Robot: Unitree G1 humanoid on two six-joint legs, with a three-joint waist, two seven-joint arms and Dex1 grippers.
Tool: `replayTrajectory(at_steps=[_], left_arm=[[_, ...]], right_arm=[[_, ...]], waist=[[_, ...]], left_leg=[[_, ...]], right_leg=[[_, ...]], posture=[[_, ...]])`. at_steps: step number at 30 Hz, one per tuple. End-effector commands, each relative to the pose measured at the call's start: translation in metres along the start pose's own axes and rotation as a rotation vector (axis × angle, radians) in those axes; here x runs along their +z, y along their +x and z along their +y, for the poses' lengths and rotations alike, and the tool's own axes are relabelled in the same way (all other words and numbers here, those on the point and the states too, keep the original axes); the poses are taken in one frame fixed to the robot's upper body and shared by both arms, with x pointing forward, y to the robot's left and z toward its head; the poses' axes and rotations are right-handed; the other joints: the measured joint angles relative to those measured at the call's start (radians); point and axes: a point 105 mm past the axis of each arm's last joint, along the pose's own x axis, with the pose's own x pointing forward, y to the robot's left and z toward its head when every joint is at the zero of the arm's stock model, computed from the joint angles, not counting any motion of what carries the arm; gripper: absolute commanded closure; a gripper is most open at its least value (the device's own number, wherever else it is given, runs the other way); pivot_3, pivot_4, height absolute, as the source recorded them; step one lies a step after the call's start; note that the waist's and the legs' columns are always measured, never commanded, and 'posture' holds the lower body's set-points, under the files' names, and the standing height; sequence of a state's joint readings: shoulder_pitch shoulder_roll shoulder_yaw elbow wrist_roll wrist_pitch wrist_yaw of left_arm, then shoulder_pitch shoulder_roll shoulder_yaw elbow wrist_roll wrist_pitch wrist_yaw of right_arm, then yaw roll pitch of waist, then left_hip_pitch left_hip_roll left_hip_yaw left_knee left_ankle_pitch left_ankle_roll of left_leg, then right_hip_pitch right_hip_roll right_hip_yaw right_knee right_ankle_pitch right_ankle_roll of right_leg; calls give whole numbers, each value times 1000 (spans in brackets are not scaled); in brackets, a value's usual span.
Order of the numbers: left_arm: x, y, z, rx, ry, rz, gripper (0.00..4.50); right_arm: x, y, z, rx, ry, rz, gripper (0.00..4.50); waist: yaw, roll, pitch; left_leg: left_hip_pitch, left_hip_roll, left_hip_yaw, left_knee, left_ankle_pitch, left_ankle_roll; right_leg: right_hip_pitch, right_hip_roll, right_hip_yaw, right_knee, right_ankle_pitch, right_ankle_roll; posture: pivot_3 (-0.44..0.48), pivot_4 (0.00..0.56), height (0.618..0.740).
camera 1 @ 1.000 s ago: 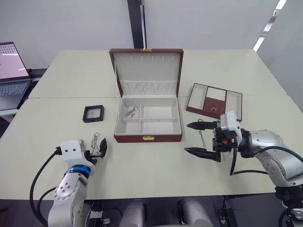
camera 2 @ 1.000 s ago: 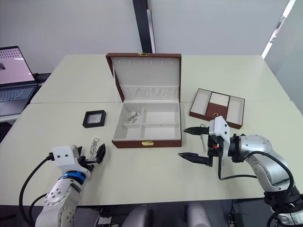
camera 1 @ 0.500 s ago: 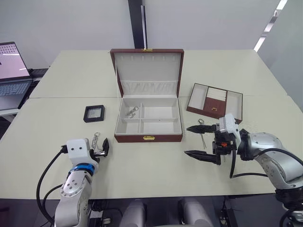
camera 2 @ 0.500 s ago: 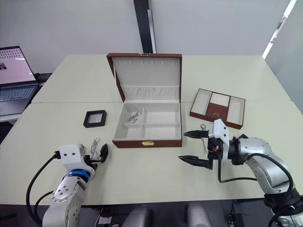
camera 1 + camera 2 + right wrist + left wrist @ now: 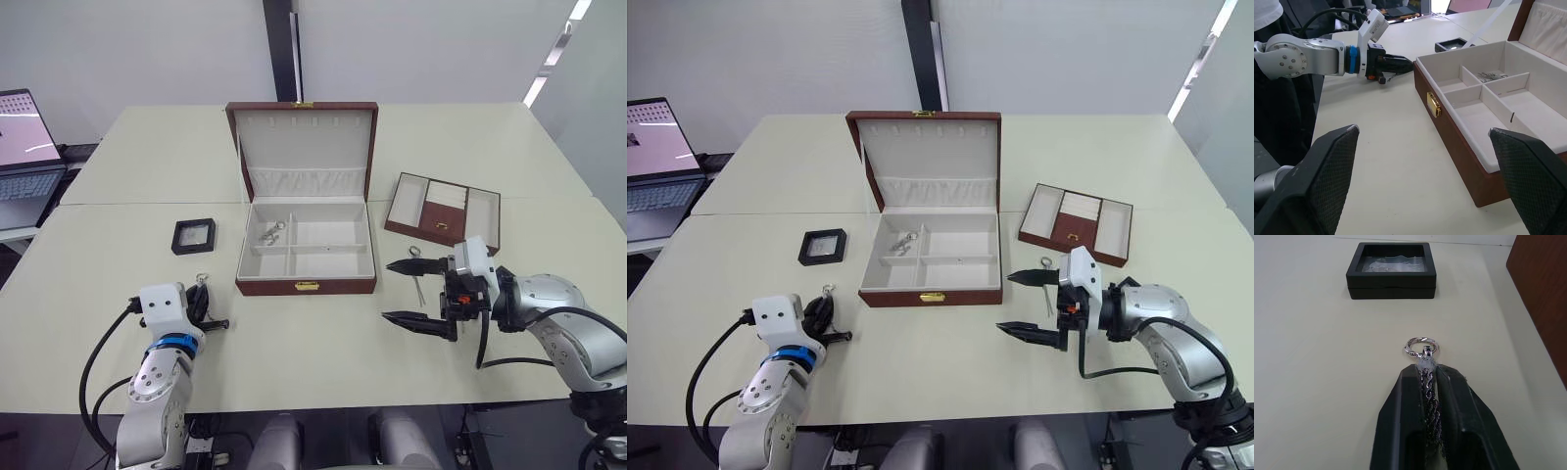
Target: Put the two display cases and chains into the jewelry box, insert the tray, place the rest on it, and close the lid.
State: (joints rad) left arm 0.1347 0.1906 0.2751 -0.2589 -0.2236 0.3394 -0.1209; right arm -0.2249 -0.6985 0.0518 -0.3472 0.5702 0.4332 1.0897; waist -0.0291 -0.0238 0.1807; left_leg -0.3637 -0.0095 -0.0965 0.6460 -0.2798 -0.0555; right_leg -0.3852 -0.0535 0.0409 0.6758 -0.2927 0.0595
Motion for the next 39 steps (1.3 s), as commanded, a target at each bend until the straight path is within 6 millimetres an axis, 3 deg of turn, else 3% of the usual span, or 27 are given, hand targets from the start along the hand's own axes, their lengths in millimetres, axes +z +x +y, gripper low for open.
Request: replayTrajectory(at_steps=[1,8,18,24,32,39], left_arm=[[-17,-3,7,34,-39,66,4403],[-20,-4,10,52,-73,68,4403],[38,-7,-4,-8,-163,-178,4403],[52,-9,-11,-45,-183,-229,4403],[57,-10,-15,-58,-172,-238,4403],[29,-6,-3,-13,-103,-112,4403]], right_arm=[[9,-5,-4,-17,-49,-17,0],[7,-6,-6,-23,-49,-17,0],[10,-9,-12,-47,-58,-33,0],[9,-8,-13,-50,-57,-37,0],[8,-8,-14,-52,-57,-38,0],[8,-7,-14,-52,-56,-39,0]], waist=[[0,0,0],[0,0,0],[1,-1,1],[2,-2,1],[2,-2,1],[1,-2,1]], left_leg=[[0,0,0,0,0,0],[0,0,0,0,0,0],[-1,0,0,0,0,0],[-1,0,0,0,0,0],[-1,0,0,0,0,0],[-1,-1,0,0,0,0]], right_leg=[[0,0,0,0,0,0],[0,0,0,0,0,0],[0,0,0,0,0,0],[0,0,0,-1,0,0],[0,0,0,-1,0,0],[0,0,-1,-1,0,0]], posture=[[0,150,740],[0,150,740],[0,150,740],[0,150,740],[0,150,740],[0,150,740]])
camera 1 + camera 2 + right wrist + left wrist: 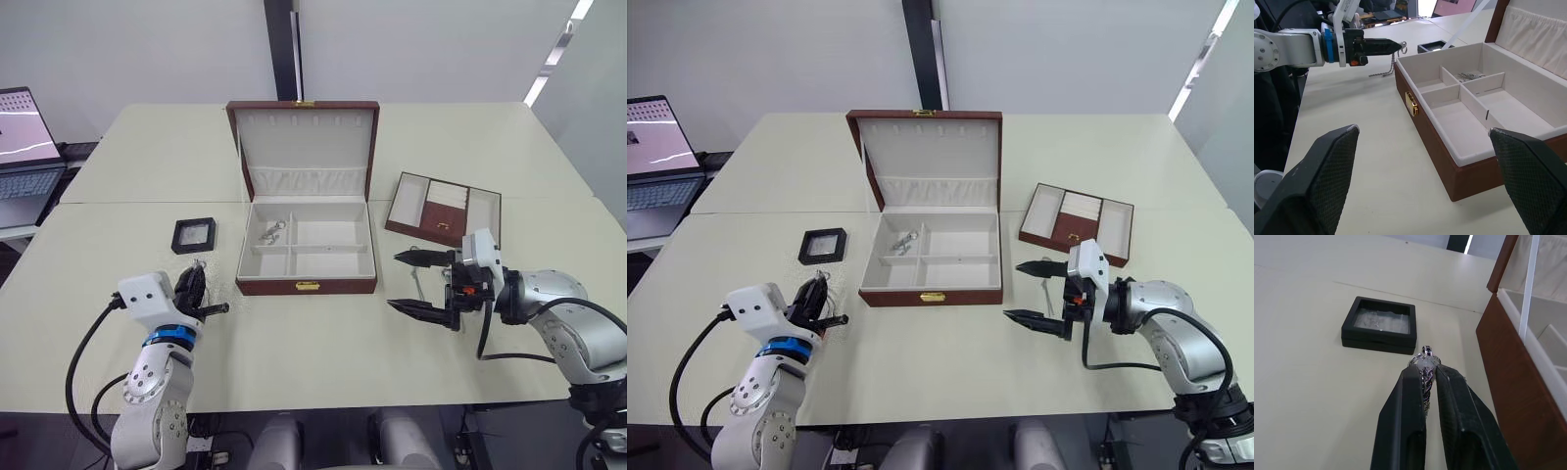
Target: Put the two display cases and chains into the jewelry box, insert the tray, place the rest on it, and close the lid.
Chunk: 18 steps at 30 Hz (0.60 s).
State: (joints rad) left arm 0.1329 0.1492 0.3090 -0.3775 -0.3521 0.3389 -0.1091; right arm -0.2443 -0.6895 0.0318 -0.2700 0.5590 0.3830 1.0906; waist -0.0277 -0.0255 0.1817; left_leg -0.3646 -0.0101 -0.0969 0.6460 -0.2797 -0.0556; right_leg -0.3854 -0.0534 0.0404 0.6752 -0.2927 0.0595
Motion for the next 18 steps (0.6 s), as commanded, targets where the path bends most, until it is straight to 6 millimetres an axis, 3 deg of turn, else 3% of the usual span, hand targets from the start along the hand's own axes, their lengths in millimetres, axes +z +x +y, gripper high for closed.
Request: replayTrajectory(at_steps=[1,15,18], left_arm=[[-8,1,11,33,55,48,4403],[-8,8,4,-14,56,67,4403],[-3,4,6,-6,43,43,3474]], right_arm=[[10,0,0,3,-46,-22,0],[12,1,1,-3,-45,-23,0],[12,1,0,-6,-44,-23,0]], waist=[[0,0,0],[0,0,0],[0,0,0]], left_leg=[[0,0,0,0,0,0],[0,0,0,0,0,0],[0,0,0,0,0,0]], right_leg=[[0,0,0,0,0,0],[0,0,0,0,0,0],[0,0,0,0,0,0]], posture=[[0,150,740],[0,150,740],[0,150,740]])
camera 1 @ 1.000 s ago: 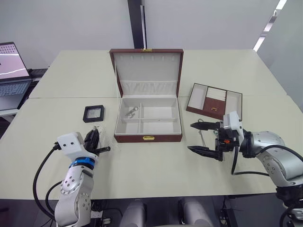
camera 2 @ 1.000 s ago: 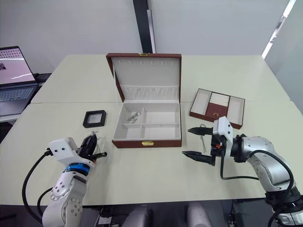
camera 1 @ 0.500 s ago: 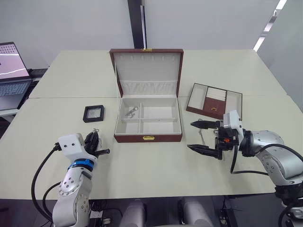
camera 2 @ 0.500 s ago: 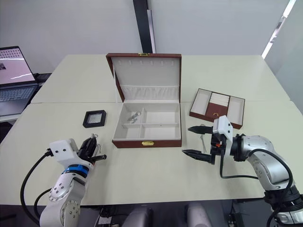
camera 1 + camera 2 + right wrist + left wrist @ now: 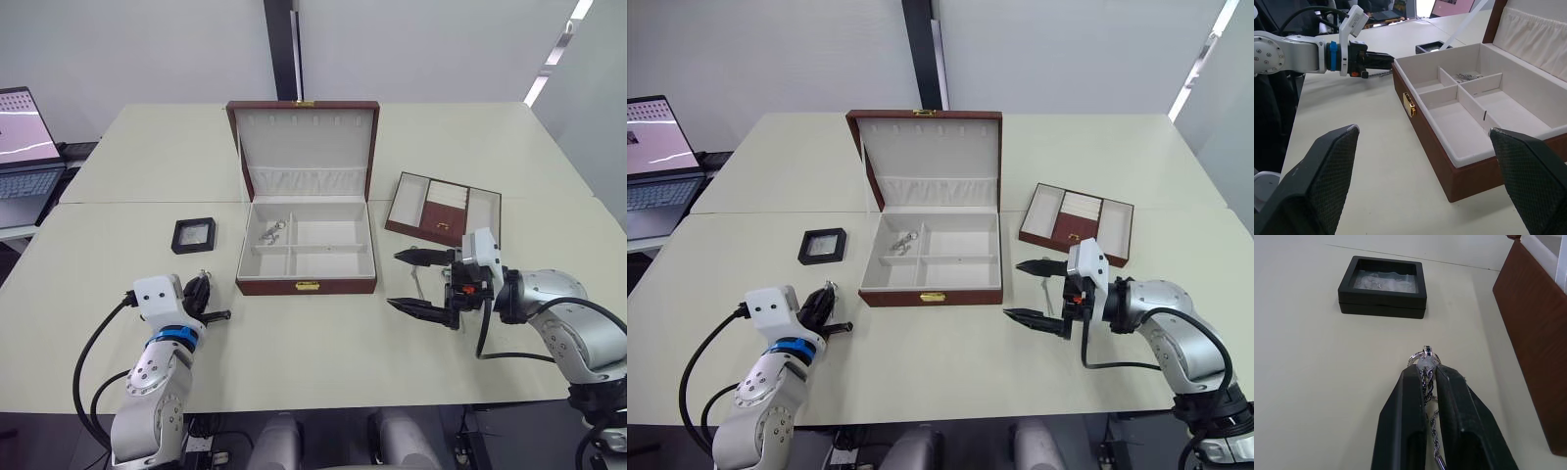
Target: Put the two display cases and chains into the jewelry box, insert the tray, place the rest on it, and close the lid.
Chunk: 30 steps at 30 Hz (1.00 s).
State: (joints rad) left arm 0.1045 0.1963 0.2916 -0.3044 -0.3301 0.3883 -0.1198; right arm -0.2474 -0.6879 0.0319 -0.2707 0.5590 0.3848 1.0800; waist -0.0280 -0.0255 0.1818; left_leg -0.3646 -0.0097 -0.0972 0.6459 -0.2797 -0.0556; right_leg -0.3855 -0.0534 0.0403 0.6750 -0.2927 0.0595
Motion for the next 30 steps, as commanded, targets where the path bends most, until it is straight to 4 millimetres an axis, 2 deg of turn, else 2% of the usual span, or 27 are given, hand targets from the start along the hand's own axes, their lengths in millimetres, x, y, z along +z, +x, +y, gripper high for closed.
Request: replayTrajectory(at_steps=[1,6,11,18,21,24,30], left_arm=[[14,-6,1,4,-2,-60,3183],[21,-12,3,11,-9,-89,1685],[12,-9,6,18,16,-21,113],[6,0,0,-18,37,39,26],[-5,1,-4,-37,42,102,26],[-23,-4,-6,-46,38,188,26],[-35,-13,-5,-20,51,261,26]], right_arm=[[11,1,2,3,-42,-21,0],[11,1,2,4,-36,-20,0],[12,3,2,7,-34,-23,0],[15,6,2,8,-36,-26,0],[15,5,1,5,-38,-25,0],[16,4,1,1,-40,-24,0],[16,4,0,-1,-41,-23,0]], waist=[[0,0,0],[1,0,0],[1,0,0],[1,0,0],[0,0,0],[0,1,-1],[-1,2,-1]], left_leg=[[0,0,0,0,0,0],[0,0,0,0,0,0],[0,0,0,0,0,0],[0,0,0,0,0,0],[0,0,0,0,0,0],[0,0,0,0,0,0],[0,0,0,0,0,0]], right_leg=[[0,0,0,0,0,0],[0,0,0,0,0,0],[0,0,0,0,0,0],[0,0,0,0,0,0],[0,0,0,0,0,0],[0,0,0,0,0,0],[0,0,1,0,0,0]], posture=[[0,150,740],[0,150,740],[0,150,740],[0,150,740],[0,150,740],[0,150,740],[0,150,740]])
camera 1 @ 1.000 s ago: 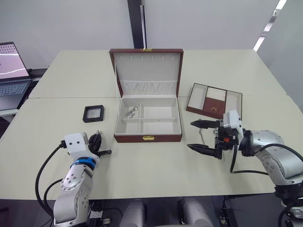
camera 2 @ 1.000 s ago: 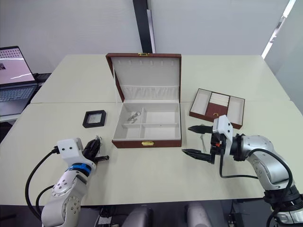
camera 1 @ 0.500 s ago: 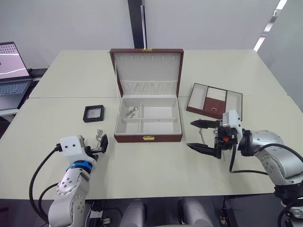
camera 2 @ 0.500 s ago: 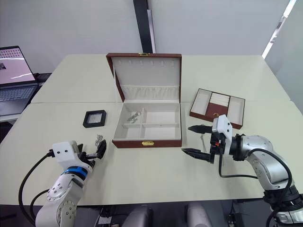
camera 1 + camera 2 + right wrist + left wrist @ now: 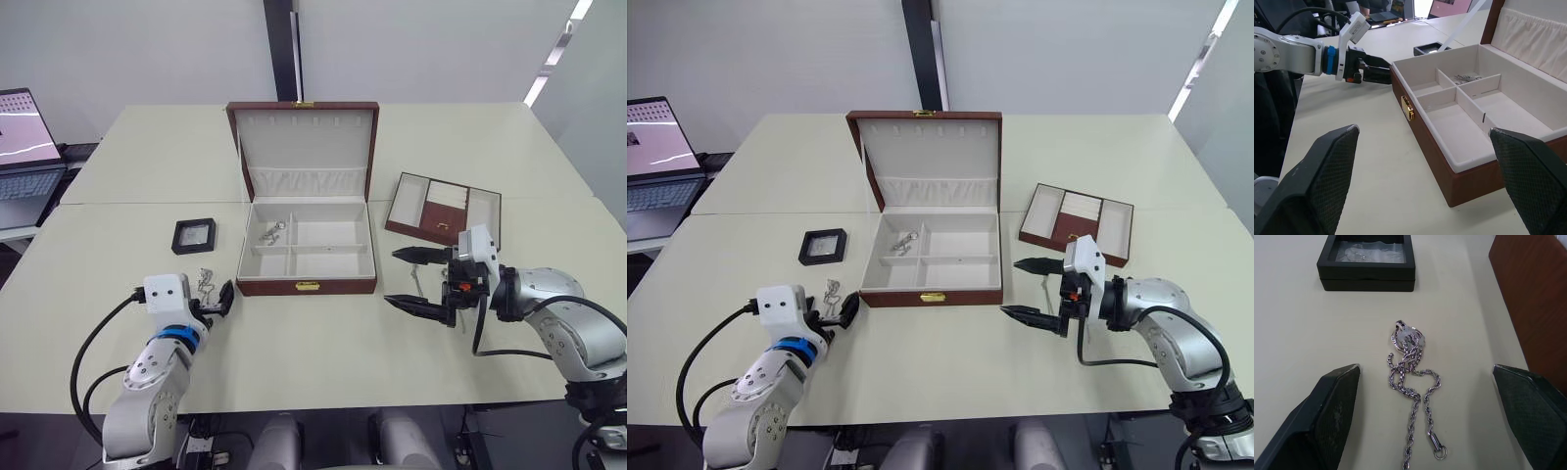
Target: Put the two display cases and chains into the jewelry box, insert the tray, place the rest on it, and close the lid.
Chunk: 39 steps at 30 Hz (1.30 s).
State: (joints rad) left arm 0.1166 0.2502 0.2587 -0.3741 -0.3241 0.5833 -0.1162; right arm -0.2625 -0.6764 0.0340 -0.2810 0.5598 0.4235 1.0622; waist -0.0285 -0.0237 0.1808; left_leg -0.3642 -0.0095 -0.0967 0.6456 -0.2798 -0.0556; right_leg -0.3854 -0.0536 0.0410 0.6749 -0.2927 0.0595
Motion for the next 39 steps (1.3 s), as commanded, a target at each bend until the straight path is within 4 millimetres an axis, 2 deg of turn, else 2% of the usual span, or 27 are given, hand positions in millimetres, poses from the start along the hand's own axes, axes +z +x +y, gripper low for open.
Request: replayTrajectory(at_steps=[1,6,13,20,25,30,31,32,39], left_arm=[[-25,-4,0,22,-6,120,26],[-21,-2,5,52,-10,129,26],[-25,0,26,146,18,179,26],[-26,2,28,142,28,169,26],[-40,-2,30,137,21,198,26],[-42,-4,34,144,29,205,26],[-43,-4,34,146,28,206,438],[-43,-4,34,147,28,206,582],[-44,-5,34,149,27,202,2601]], right_arm=[[14,0,1,6,-57,-25,0],[14,2,1,11,-58,-29,0],[13,2,0,9,-55,-27,0],[12,2,0,5,-53,-26,0],[13,1,0,4,-53,-24,0],[13,1,0,4,-53,-23,0],[13,0,0,4,-53,-22,0],[13,0,0,5,-53,-22,0],[11,0,1,7,-50,-20,0]], waist=[[0,0,0],[0,4,-2],[-1,6,-3],[-4,7,-4],[-4,8,-5],[-5,9,-6],[-5,10,-6],[-5,10,-6],[-5,12,-7]], left_leg=[[0,0,0,0,0,0],[0,0,0,0,0,0],[1,-1,0,0,0,0],[1,0,0,0,0,0],[1,0,0,0,0,0],[1,0,1,0,0,0],[1,0,1,0,0,0],[1,0,1,0,0,0],[1,0,1,0,0,0]], right_leg=[[0,0,0,0,0,0],[0,0,0,0,0,0],[0,0,0,1,0,0],[0,0,0,1,0,0],[0,0,0,1,0,0],[0,0,1,0,0,0],[0,0,1,0,0,0],[0,0,1,0,0,0],[0,0,1,0,0,0]], posture=[[0,150,740],[0,150,740],[0,150,740],[0,150,740],[0,150,740],[0,150,740],[0,150,740],[0,150,740],[0,150,740]])
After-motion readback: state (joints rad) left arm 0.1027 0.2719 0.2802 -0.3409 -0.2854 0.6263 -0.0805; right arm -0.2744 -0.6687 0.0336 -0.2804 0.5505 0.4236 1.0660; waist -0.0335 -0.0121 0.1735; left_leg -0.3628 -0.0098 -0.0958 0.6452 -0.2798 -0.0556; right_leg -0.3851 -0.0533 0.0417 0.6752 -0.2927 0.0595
